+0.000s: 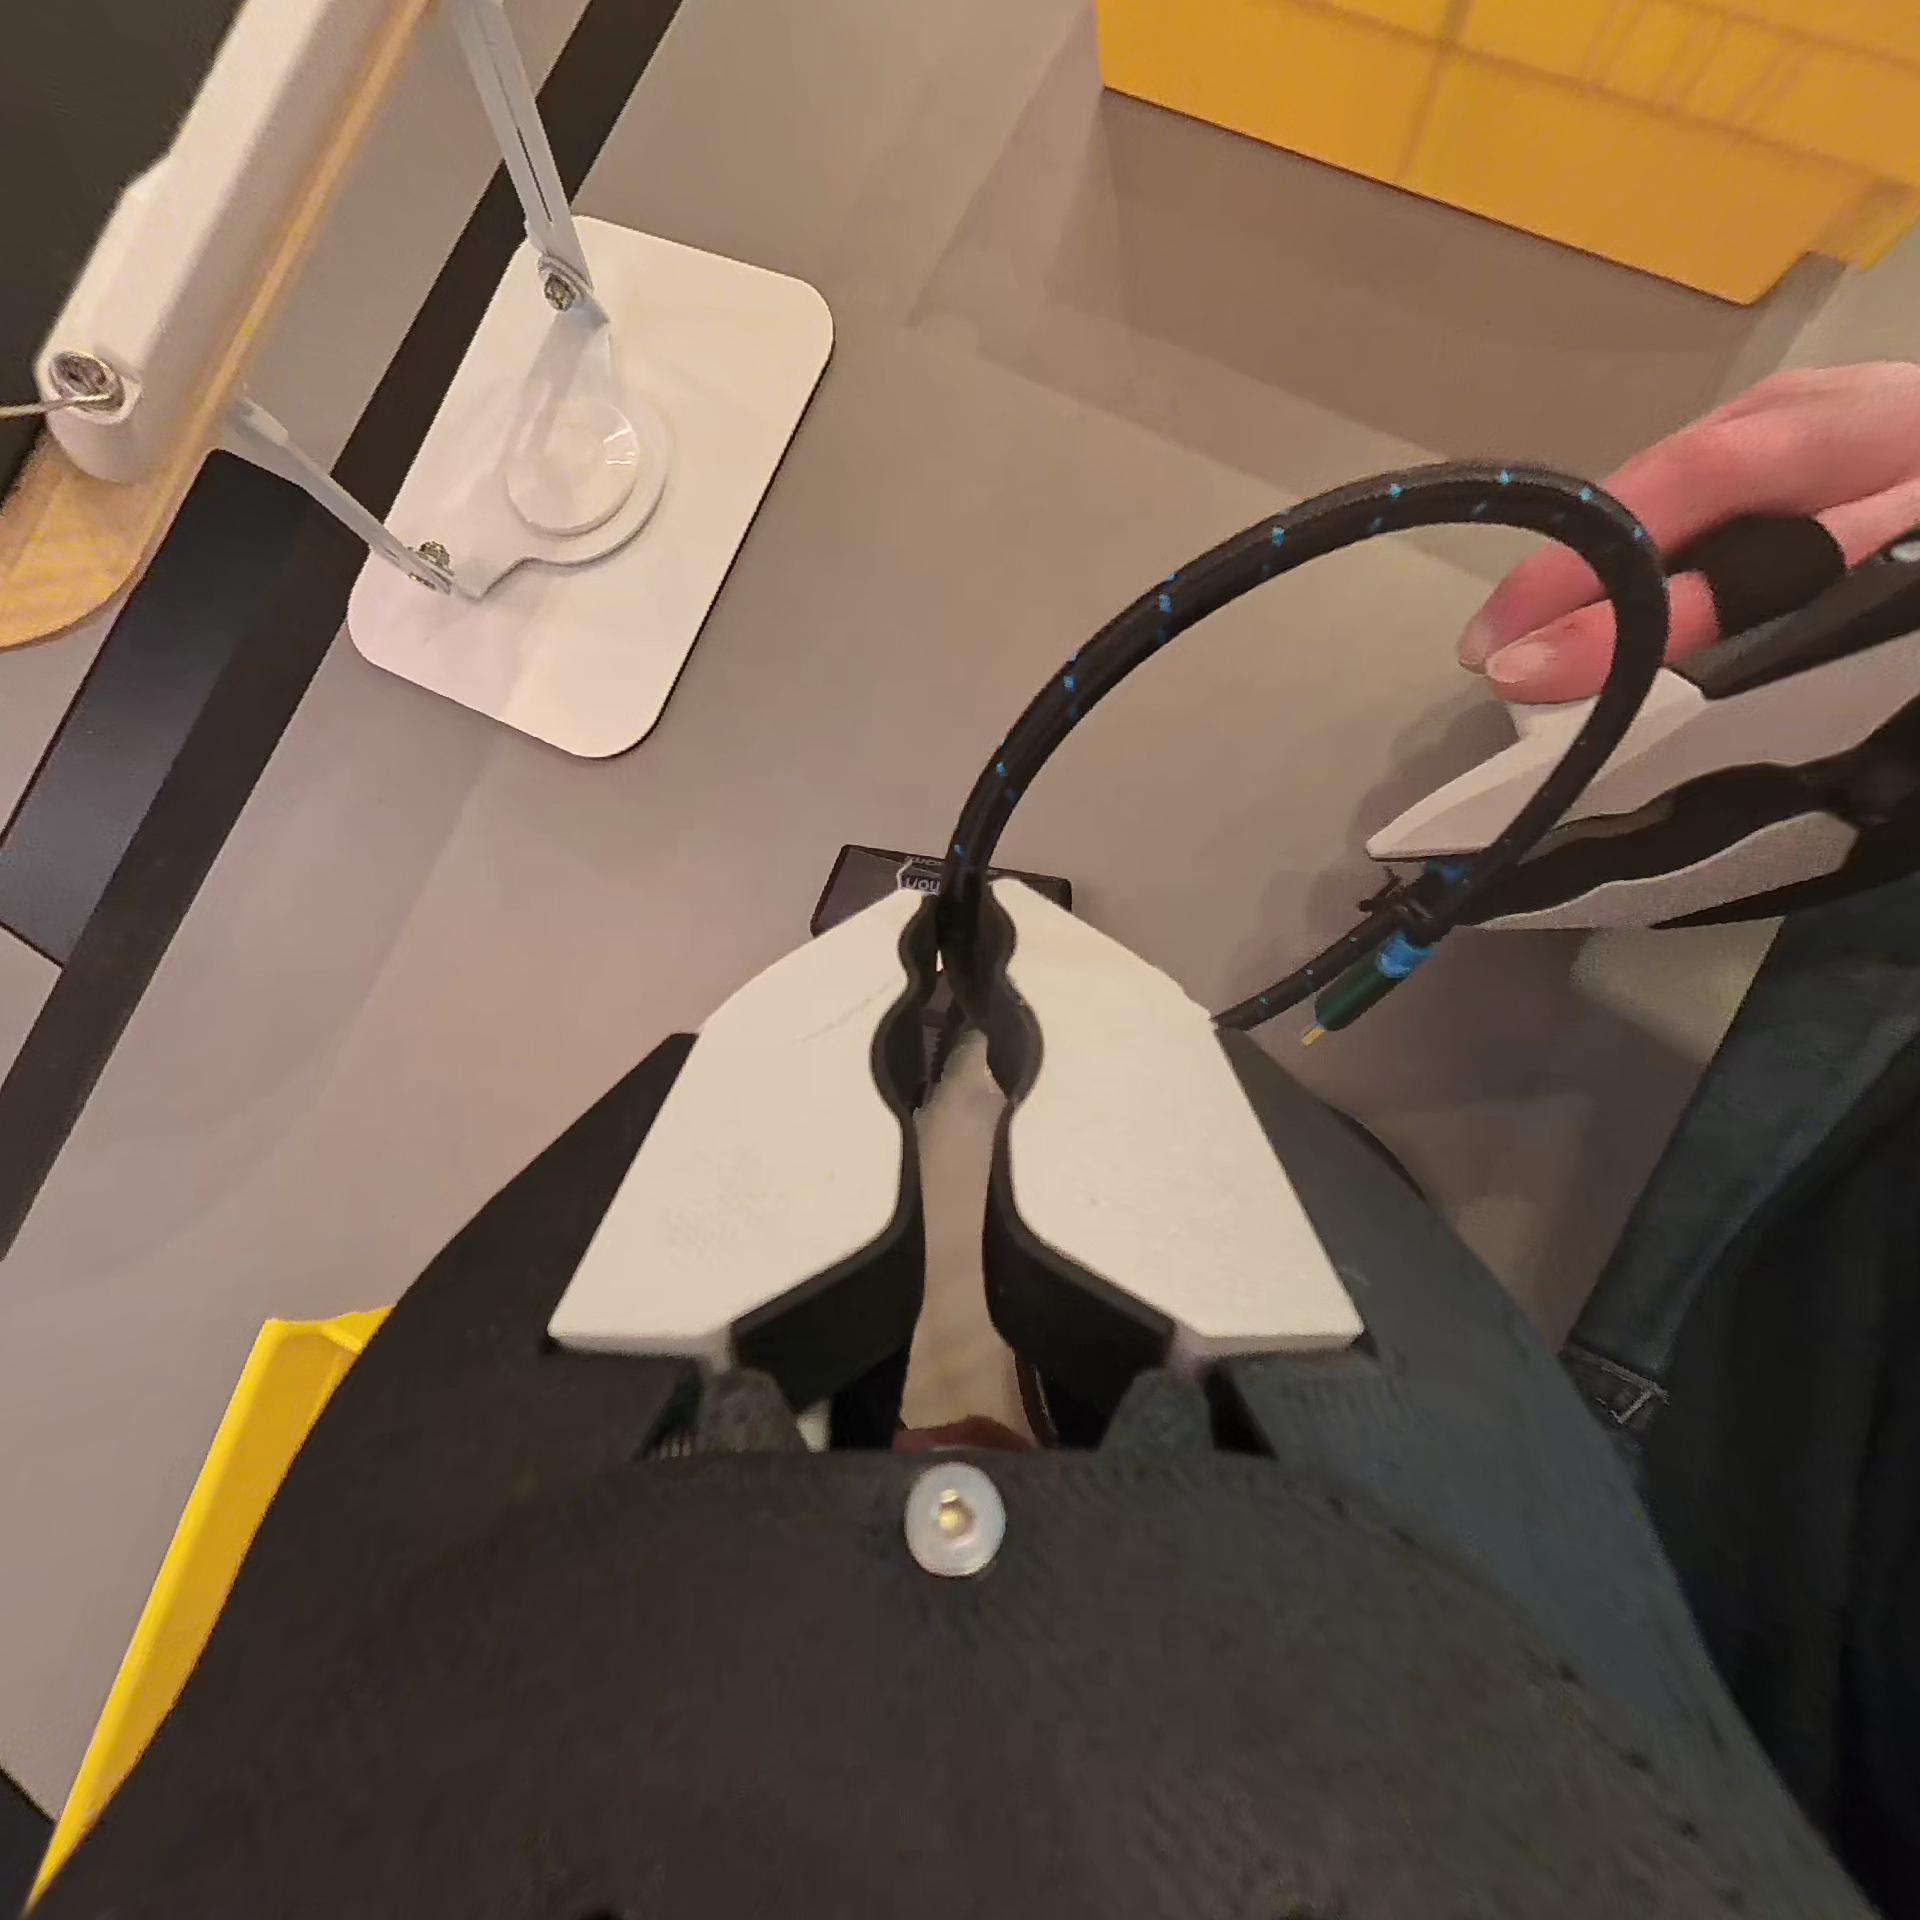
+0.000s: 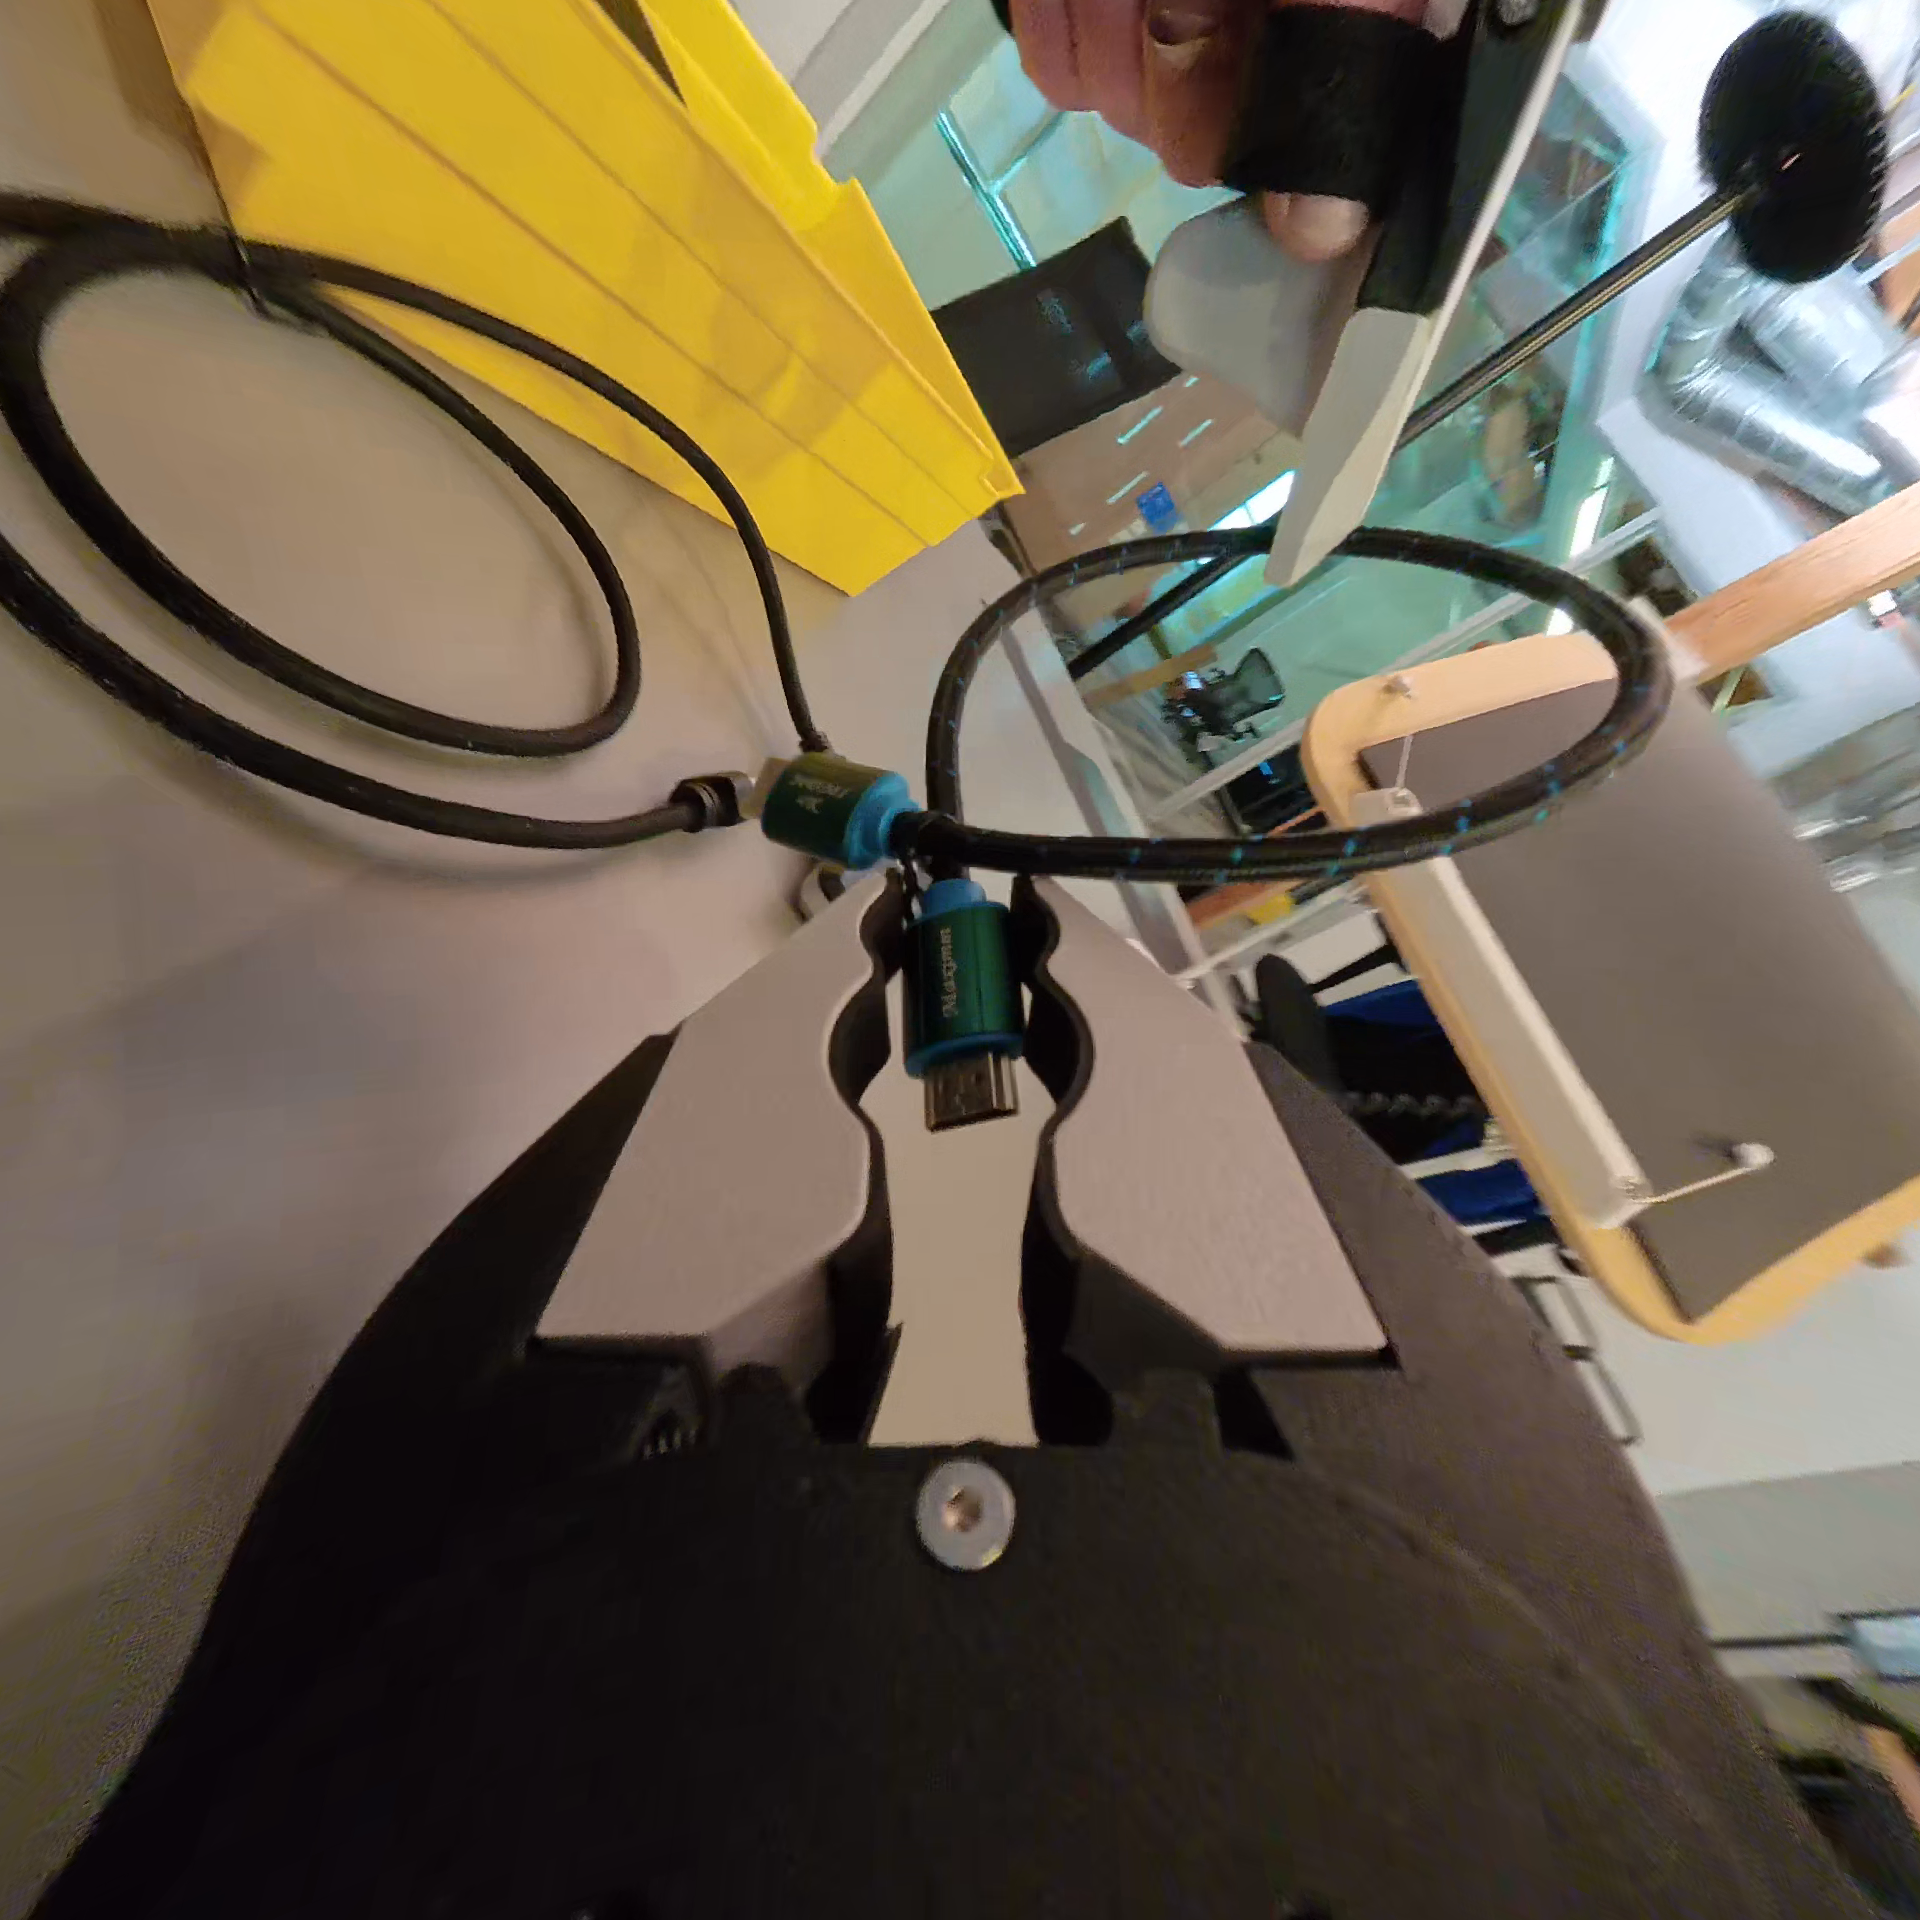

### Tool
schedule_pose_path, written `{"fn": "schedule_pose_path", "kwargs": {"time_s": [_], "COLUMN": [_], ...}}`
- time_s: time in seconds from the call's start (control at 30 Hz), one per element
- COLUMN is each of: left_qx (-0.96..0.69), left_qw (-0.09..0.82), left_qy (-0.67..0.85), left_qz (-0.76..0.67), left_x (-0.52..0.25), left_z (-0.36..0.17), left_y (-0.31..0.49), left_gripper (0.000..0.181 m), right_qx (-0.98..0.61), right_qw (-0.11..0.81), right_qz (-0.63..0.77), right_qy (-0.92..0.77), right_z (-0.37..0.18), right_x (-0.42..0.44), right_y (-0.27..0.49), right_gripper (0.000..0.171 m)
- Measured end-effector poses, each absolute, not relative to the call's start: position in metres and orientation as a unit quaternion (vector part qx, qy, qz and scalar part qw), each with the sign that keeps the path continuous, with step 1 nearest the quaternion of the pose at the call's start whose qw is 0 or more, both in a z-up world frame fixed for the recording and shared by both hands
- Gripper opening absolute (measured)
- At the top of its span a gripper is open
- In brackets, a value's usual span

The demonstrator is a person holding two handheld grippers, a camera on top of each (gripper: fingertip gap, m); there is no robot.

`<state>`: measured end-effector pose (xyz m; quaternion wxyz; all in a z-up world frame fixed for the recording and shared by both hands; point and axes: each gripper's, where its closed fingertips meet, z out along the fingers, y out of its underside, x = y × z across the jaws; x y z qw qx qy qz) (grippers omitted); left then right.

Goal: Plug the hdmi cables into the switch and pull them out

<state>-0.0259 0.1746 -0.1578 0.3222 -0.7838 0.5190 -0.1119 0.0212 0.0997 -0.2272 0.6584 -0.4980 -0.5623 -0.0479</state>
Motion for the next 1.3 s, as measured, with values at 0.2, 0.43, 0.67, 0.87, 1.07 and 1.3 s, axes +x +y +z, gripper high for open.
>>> {"fn": "schedule_pose_path", "kwargs": {"time_s": [0.2,0.43,0.67,0.87,1.07,1.3], "left_qx": [-0.756,-0.699,-0.672,-0.691,-0.690,-0.690], "left_qw": [0.362,0.387,0.361,0.377,0.394,0.413], "left_qy": [0.533,0.595,0.646,0.616,0.600,0.583], "left_qz": [-0.115,-0.085,-0.037,-0.029,-0.089,-0.118], "left_x": [-0.015,-0.005,0.008,0.013,0.023,0.024], "left_z": [-0.153,-0.166,-0.229,-0.248,-0.244,-0.237], "left_y": [0.177,0.144,0.108,0.111,0.104,0.104], "left_gripper": [0.046,0.058,0.054,0.043,0.010,0.016], "right_qx": [-0.550,-0.599,-0.617,-0.612,-0.605,-0.603], "right_qw": [0.655,0.644,0.630,0.621,0.619,0.617], "right_qz": [0.077,0.221,0.314,0.344,0.345,0.353], "right_qy": [-0.513,-0.422,-0.353,-0.350,-0.364,-0.362], "right_z": [-0.223,-0.213,-0.208,-0.207,-0.208,-0.208], "right_x": [0.026,0.041,0.053,0.052,0.049,0.049], "right_y": [0.101,0.113,0.121,0.118,0.114,0.113], "right_gripper": [0.017,0.017,0.017,0.018,0.018,0.018]}}
